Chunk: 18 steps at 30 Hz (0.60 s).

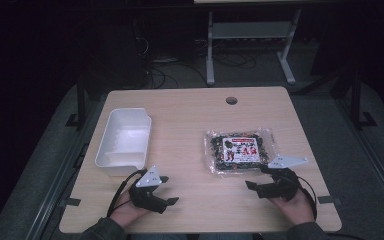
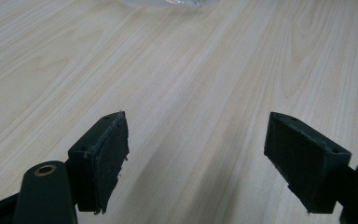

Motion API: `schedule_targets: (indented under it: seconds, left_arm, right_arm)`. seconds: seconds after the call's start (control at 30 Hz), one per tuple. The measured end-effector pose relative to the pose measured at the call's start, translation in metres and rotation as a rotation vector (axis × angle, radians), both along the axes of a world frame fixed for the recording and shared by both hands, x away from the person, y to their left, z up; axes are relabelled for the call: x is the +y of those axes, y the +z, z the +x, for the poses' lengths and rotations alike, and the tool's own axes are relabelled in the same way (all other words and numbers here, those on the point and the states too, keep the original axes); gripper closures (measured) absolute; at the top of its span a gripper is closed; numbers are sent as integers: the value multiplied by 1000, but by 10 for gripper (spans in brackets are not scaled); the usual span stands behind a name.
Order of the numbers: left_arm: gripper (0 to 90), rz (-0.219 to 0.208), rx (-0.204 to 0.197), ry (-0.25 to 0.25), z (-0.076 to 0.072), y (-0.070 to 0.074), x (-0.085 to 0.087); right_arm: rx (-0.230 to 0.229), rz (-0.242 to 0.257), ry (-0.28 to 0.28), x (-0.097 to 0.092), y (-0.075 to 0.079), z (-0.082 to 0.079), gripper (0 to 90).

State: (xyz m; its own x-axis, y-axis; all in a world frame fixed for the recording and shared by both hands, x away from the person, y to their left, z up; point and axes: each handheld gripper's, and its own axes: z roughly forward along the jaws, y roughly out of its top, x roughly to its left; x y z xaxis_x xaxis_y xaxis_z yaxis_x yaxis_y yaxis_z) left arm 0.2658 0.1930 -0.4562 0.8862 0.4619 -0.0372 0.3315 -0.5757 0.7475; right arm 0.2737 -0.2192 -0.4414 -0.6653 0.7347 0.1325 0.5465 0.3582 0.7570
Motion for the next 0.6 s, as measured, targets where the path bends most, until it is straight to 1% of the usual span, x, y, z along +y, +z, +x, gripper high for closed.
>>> schedule_targets:
  seconds: [0.03, 0.07, 0.1, 0.13, 0.2, 0.27, 0.33, 0.37, 0.4, 0.43, 0.47, 0.5, 0.57, 0.6]
  left_arm:
    - [213, 0, -1, 0, 0, 0, 0]
    - [213, 0, -1, 0, 0, 0, 0]
    - [213, -1, 0, -1, -1, 0, 0]
    - [213, 2, -2, -7, -1, 0, 0]
    - [213, 6, -3, -12, -1, 0, -1]
    - [213, 6, -1, -13, -1, 0, -2]
    - [213, 6, 0, -14, -1, 0, -2]
    - [213, 6, 0, -14, -1, 0, -2]
    - [213, 7, -1, -16, -2, 0, -2]
    - [213, 7, -2, -16, -2, 0, -2]
    - [213, 7, -2, -16, -2, 0, -2]
    - [212, 7, -3, -16, -2, 0, -2]
    - [213, 8, -4, -17, -2, 0, -2]
    - [213, 8, -4, -17, -2, 0, -2]
  right_arm:
    - [-1, 0, -17, -2, 3, 3, 193]
    - [-1, 0, -17, -2, 3, 3, 193]
    - [-7, 4, -29, -4, 6, 6, 192]
    - [-20, 13, -55, -9, 13, 12, 192]
    - [-29, 28, -85, -15, 18, 15, 194]
    - [-37, 27, -115, -21, 22, 18, 197]
    - [-39, 35, -143, -28, 25, 22, 200]
    - [-39, 35, -143, -28, 25, 22, 200]
    - [-37, 48, -172, -35, 27, 26, 200]
    - [-33, 52, -185, -38, 28, 28, 201]
    - [-33, 52, -185, -38, 28, 28, 201]
    - [-34, 61, -211, -44, 29, 32, 206]
    - [-28, 62, -238, -50, 30, 36, 206]
    - [-28, 62, -238, -50, 30, 36, 206]
